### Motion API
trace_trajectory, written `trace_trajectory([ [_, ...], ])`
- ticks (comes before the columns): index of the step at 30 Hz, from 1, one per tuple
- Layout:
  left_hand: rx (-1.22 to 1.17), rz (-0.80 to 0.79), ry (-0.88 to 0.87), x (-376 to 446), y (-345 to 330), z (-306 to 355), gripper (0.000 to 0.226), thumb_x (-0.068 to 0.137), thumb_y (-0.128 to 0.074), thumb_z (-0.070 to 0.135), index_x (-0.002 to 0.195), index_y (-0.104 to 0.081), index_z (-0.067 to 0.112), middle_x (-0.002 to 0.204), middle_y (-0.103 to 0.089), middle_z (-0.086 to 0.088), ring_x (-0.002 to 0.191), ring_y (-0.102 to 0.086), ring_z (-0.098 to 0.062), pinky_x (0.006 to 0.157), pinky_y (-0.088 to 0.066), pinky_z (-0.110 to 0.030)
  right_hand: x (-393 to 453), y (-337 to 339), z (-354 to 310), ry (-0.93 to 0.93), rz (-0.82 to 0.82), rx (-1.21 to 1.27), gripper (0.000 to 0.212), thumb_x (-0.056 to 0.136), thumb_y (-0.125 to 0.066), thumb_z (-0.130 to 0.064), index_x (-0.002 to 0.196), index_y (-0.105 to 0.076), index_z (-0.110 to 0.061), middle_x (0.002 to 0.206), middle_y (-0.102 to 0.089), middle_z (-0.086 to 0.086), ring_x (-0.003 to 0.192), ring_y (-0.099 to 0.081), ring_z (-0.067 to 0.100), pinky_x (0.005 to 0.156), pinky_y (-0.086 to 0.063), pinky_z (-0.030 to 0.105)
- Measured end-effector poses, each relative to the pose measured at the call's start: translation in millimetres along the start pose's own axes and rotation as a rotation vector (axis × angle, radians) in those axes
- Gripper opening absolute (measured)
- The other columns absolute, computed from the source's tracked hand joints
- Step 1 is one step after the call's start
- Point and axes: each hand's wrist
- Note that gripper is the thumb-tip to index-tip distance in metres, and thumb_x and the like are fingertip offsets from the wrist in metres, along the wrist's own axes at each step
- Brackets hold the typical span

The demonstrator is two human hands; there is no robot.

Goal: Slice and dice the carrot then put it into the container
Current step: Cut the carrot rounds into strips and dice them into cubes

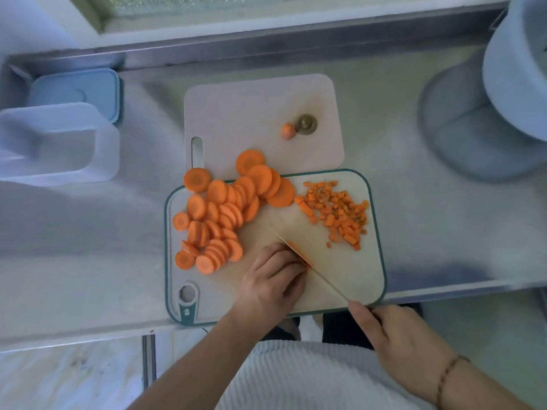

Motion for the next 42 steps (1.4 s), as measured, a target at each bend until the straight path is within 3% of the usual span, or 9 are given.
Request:
trace_trajectory([
  [4, -0.006, -0.013, 0.010, 0.0, -0.9, -1.5, 0.005, 0.084, -0.080, 0.005, 0.088, -0.078, 0.004, 0.098, -0.073, -0.008, 0.104, -0.065, -0.025, 0.099, -0.050, -0.030, 14.0, -6.4, -15.3, -0.039, -0.025, -0.059, 0.071, 0.073, -0.007, -0.080, 0.056, -0.041, -0.019, 0.049, -0.043, -0.005, 0.047, -0.041, 0.012, 0.056, -0.042, 0.032],
  [9, 0.008, -0.004, -0.016, 0.5, -0.4, -1.6, 0.003, 0.086, -0.077, 0.005, 0.088, -0.078, 0.003, 0.097, -0.073, -0.008, 0.105, -0.064, -0.024, 0.100, -0.049, -0.029, 13.3, -8.8, -20.2, -0.069, -0.020, -0.072, 0.073, 0.072, -0.007, -0.080, 0.058, -0.042, -0.018, 0.054, -0.047, -0.002, 0.049, -0.043, 0.014, 0.053, -0.040, 0.032],
  [15, 0.022, -0.036, -0.026, 0.2, -1.3, -0.4, 0.003, 0.085, -0.076, 0.004, 0.088, -0.077, 0.003, 0.097, -0.071, -0.009, 0.104, -0.064, -0.028, 0.096, -0.052, -0.034, 10.6, -5.8, -14.3, -0.001, 0.008, 0.036, 0.074, 0.074, -0.015, -0.082, 0.051, -0.038, -0.015, 0.046, -0.042, -0.003, 0.045, -0.042, 0.013, 0.057, -0.047, 0.041],
  [20, 0.010, -0.037, -0.015, 1.0, -1.3, 0.7, 0.005, 0.082, -0.079, 0.001, 0.086, -0.077, 0.003, 0.095, -0.071, -0.008, 0.099, -0.066, -0.030, 0.092, -0.053, -0.036, -10.8, 0.3, 2.2, -0.040, -0.006, 0.074, 0.068, 0.080, -0.017, -0.076, 0.051, -0.036, -0.018, 0.042, -0.038, -0.003, 0.043, -0.039, 0.010, 0.055, -0.041, 0.026],
  [26, 0.013, -0.039, -0.013, 0.7, -2.4, -1.5, 0.007, 0.081, -0.081, 0.001, 0.086, -0.076, 0.003, 0.095, -0.071, -0.008, 0.100, -0.065, -0.028, 0.099, -0.049, -0.029, 14.9, -10.8, -21.7, -0.038, 0.014, 0.031, 0.077, 0.071, -0.011, -0.083, 0.055, -0.046, -0.016, 0.052, -0.050, 0.000, 0.051, -0.049, 0.016, 0.062, -0.048, 0.040],
  [31, -0.002, -0.038, -0.029, -1.4, 1.1, -2.1, 0.004, 0.085, -0.080, 0.002, 0.086, -0.076, 0.002, 0.095, -0.071, -0.010, 0.100, -0.064, -0.027, 0.096, -0.051, -0.032, 28.1, -4.8, -23.7, -0.017, 0.051, 0.059, 0.074, 0.074, -0.016, -0.081, 0.049, -0.037, -0.014, 0.044, -0.043, -0.002, 0.046, -0.046, 0.015, 0.059, -0.047, 0.039],
  [35, 0.016, -0.020, -0.050, -3.0, 1.0, -1.7, 0.007, 0.089, -0.076, 0.007, 0.086, -0.076, 0.002, 0.093, -0.070, -0.009, 0.099, -0.061, -0.025, 0.098, -0.049, -0.029, 19.2, 13.1, -10.3, -0.051, 0.089, 0.069, 0.066, 0.079, -0.021, -0.074, 0.049, -0.029, -0.016, 0.035, -0.030, -0.006, 0.037, -0.035, 0.008, 0.045, -0.033, 0.023],
  [40, 0.025, -0.029, -0.074, -5.1, 4.7, -2.1, 0.006, 0.088, -0.079, 0.007, 0.089, -0.077, 0.002, 0.096, -0.071, -0.008, 0.099, -0.064, -0.028, 0.095, -0.052, -0.034, 8.6, 10.8, -19.9, 0.035, 0.083, 0.053, 0.062, 0.083, -0.024, -0.069, 0.047, -0.028, -0.018, 0.034, -0.029, -0.005, 0.037, -0.034, 0.009, 0.046, -0.033, 0.019],
  [42, 0.032, -0.027, -0.080, -6.4, 6.9, -1.9, 0.004, 0.088, -0.078, 0.005, 0.089, -0.077, 0.001, 0.097, -0.071, -0.009, 0.101, -0.063, -0.028, 0.095, -0.052, -0.034, -1.8, 6.6, -21.6, 0.051, 0.039, 0.071, 0.067, 0.082, -0.024, -0.070, 0.044, -0.038, -0.018, 0.037, -0.036, -0.005, 0.040, -0.038, 0.009, 0.048, -0.033, 0.020],
])
Point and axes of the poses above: each hand's wrist, its own x-axis towards the middle knuckle, its own y-axis out of the back of the hand, z = x × y
